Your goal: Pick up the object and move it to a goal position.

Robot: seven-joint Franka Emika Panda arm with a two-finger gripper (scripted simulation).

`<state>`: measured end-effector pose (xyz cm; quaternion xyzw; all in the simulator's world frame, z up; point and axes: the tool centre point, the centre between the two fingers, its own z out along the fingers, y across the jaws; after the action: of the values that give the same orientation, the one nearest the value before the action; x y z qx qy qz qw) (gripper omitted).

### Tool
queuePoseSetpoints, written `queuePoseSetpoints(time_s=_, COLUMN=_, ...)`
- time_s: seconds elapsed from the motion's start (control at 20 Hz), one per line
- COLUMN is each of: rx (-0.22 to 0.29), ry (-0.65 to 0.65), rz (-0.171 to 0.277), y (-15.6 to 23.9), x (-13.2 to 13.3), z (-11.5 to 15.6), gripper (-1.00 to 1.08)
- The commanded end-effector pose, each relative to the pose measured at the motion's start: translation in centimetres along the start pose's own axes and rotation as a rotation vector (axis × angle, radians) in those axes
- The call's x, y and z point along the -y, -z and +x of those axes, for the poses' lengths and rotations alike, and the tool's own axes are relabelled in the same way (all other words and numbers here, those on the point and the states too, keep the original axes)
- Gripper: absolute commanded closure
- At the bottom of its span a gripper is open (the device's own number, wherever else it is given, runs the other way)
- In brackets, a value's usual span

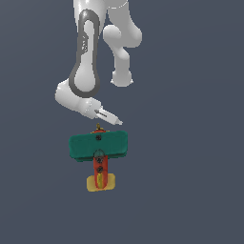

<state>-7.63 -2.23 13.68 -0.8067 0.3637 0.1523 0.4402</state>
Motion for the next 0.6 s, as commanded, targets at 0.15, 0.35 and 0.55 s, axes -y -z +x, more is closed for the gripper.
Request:
queuePoseSetpoints(time_s=0.15, rx=-0.059, ry=0.097, rz=0.014, y=2.3, x=3.6, z=-0.9, gripper=-0.60)
queuePoseSetpoints(time_s=0.35, rx=-0.100, ry=0.168, rz=0.029, y=4.0, x=6.2, z=-1.7, gripper=-0.60)
queuePoseSetpoints(time_s=0.55, rx=-0.139, ry=0.235, rz=0.049, y=5.8, x=8.7, z=-2.7, gripper=-0.60)
